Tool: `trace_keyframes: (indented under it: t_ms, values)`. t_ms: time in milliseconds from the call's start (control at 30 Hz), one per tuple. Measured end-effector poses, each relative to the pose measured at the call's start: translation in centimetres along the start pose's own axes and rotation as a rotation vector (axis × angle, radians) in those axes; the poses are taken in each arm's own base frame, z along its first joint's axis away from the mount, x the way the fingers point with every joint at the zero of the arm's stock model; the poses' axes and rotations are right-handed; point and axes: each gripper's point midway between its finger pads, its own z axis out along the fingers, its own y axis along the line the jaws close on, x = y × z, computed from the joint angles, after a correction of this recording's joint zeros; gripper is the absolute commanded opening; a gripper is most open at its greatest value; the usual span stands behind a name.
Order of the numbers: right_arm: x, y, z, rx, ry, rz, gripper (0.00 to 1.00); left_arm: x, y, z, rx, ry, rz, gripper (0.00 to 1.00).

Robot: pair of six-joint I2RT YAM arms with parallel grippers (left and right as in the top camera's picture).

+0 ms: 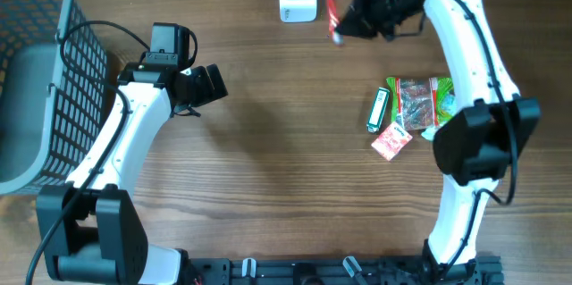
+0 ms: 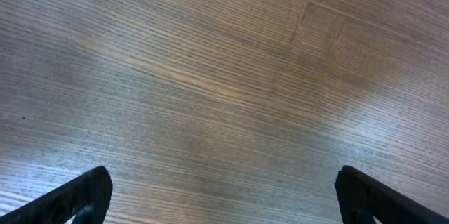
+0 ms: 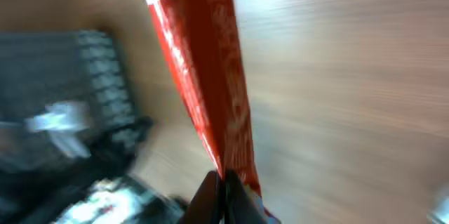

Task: Scan the item barcode
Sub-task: 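Hold the stick snack's barcode in front of the white scanner, then lower the stick snack onto the scanned pile and release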

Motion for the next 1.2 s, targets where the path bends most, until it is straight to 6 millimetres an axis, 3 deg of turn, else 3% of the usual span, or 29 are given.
trace_keyframes:
  t_ms: [100, 200, 367, 400, 500, 600, 633, 667, 867, 967, 1200]
  values:
    - [2.1, -5.7, -0.9, 0.314, 0.045, 0.051, 0.04, 0.0, 0.0, 0.0, 0.000, 0.001, 0.000, 1.00]
    - [3.2, -9.7, -2.3, 0.542, 0.065, 0.070, 0.04, 0.0, 0.0, 0.0, 0.000, 0.001, 0.000, 1.00]
    - [3.8, -13.6, -1.7, 0.695, 0.098, 0.080, 0.07, 0.0, 0.0, 0.0, 0.000, 0.001, 0.000, 1.00]
    - [3.9, -14.2, -1.3, 0.711, 0.104, 0.081, 0.23, 0.0, 0.0, 0.0, 0.000, 0.001, 0.000, 1.00]
    - [4.5, -16.0, -1.0, 0.775, 0.127, 0.082, 0.45, 0.0, 0.0, 0.0, 0.000, 0.000, 0.000, 1.00]
    - [4.7, -17.0, -0.9, 0.815, 0.138, 0.071, 0.71, 0.0, 0.0, 0.0, 0.000, 0.000, 0.000, 1.00]
    - [4.6, -17.2, -0.8, 0.819, 0.137, 0.064, 0.96, 0.0, 0.0, 0.0, 0.000, 0.000, 0.000, 1.00]
    - [4.5, -17.3, -0.8, 0.825, 0.131, 0.068, 1.00, 0.0, 0.0, 0.0, 0.000, 0.000, 0.000, 1.00]
    - [3.9, -17.4, -0.7, 0.828, 0.107, 0.054, 1.00, 0.0, 0.0, 0.0, 0.000, 0.000, 0.000, 1.00]
    - [2.0, -17.2, -0.1, 0.806, 0.030, 0.031, 0.99, 0.0, 0.0, 0.0, 0.000, 0.000, 0.000, 1.00]
    - [-8.5, -13.8, 0.6, 0.665, -0.395, -0.095, 1.00, 0.0, 0.0, 0.0, 0.000, 0.000, 0.000, 1.00]
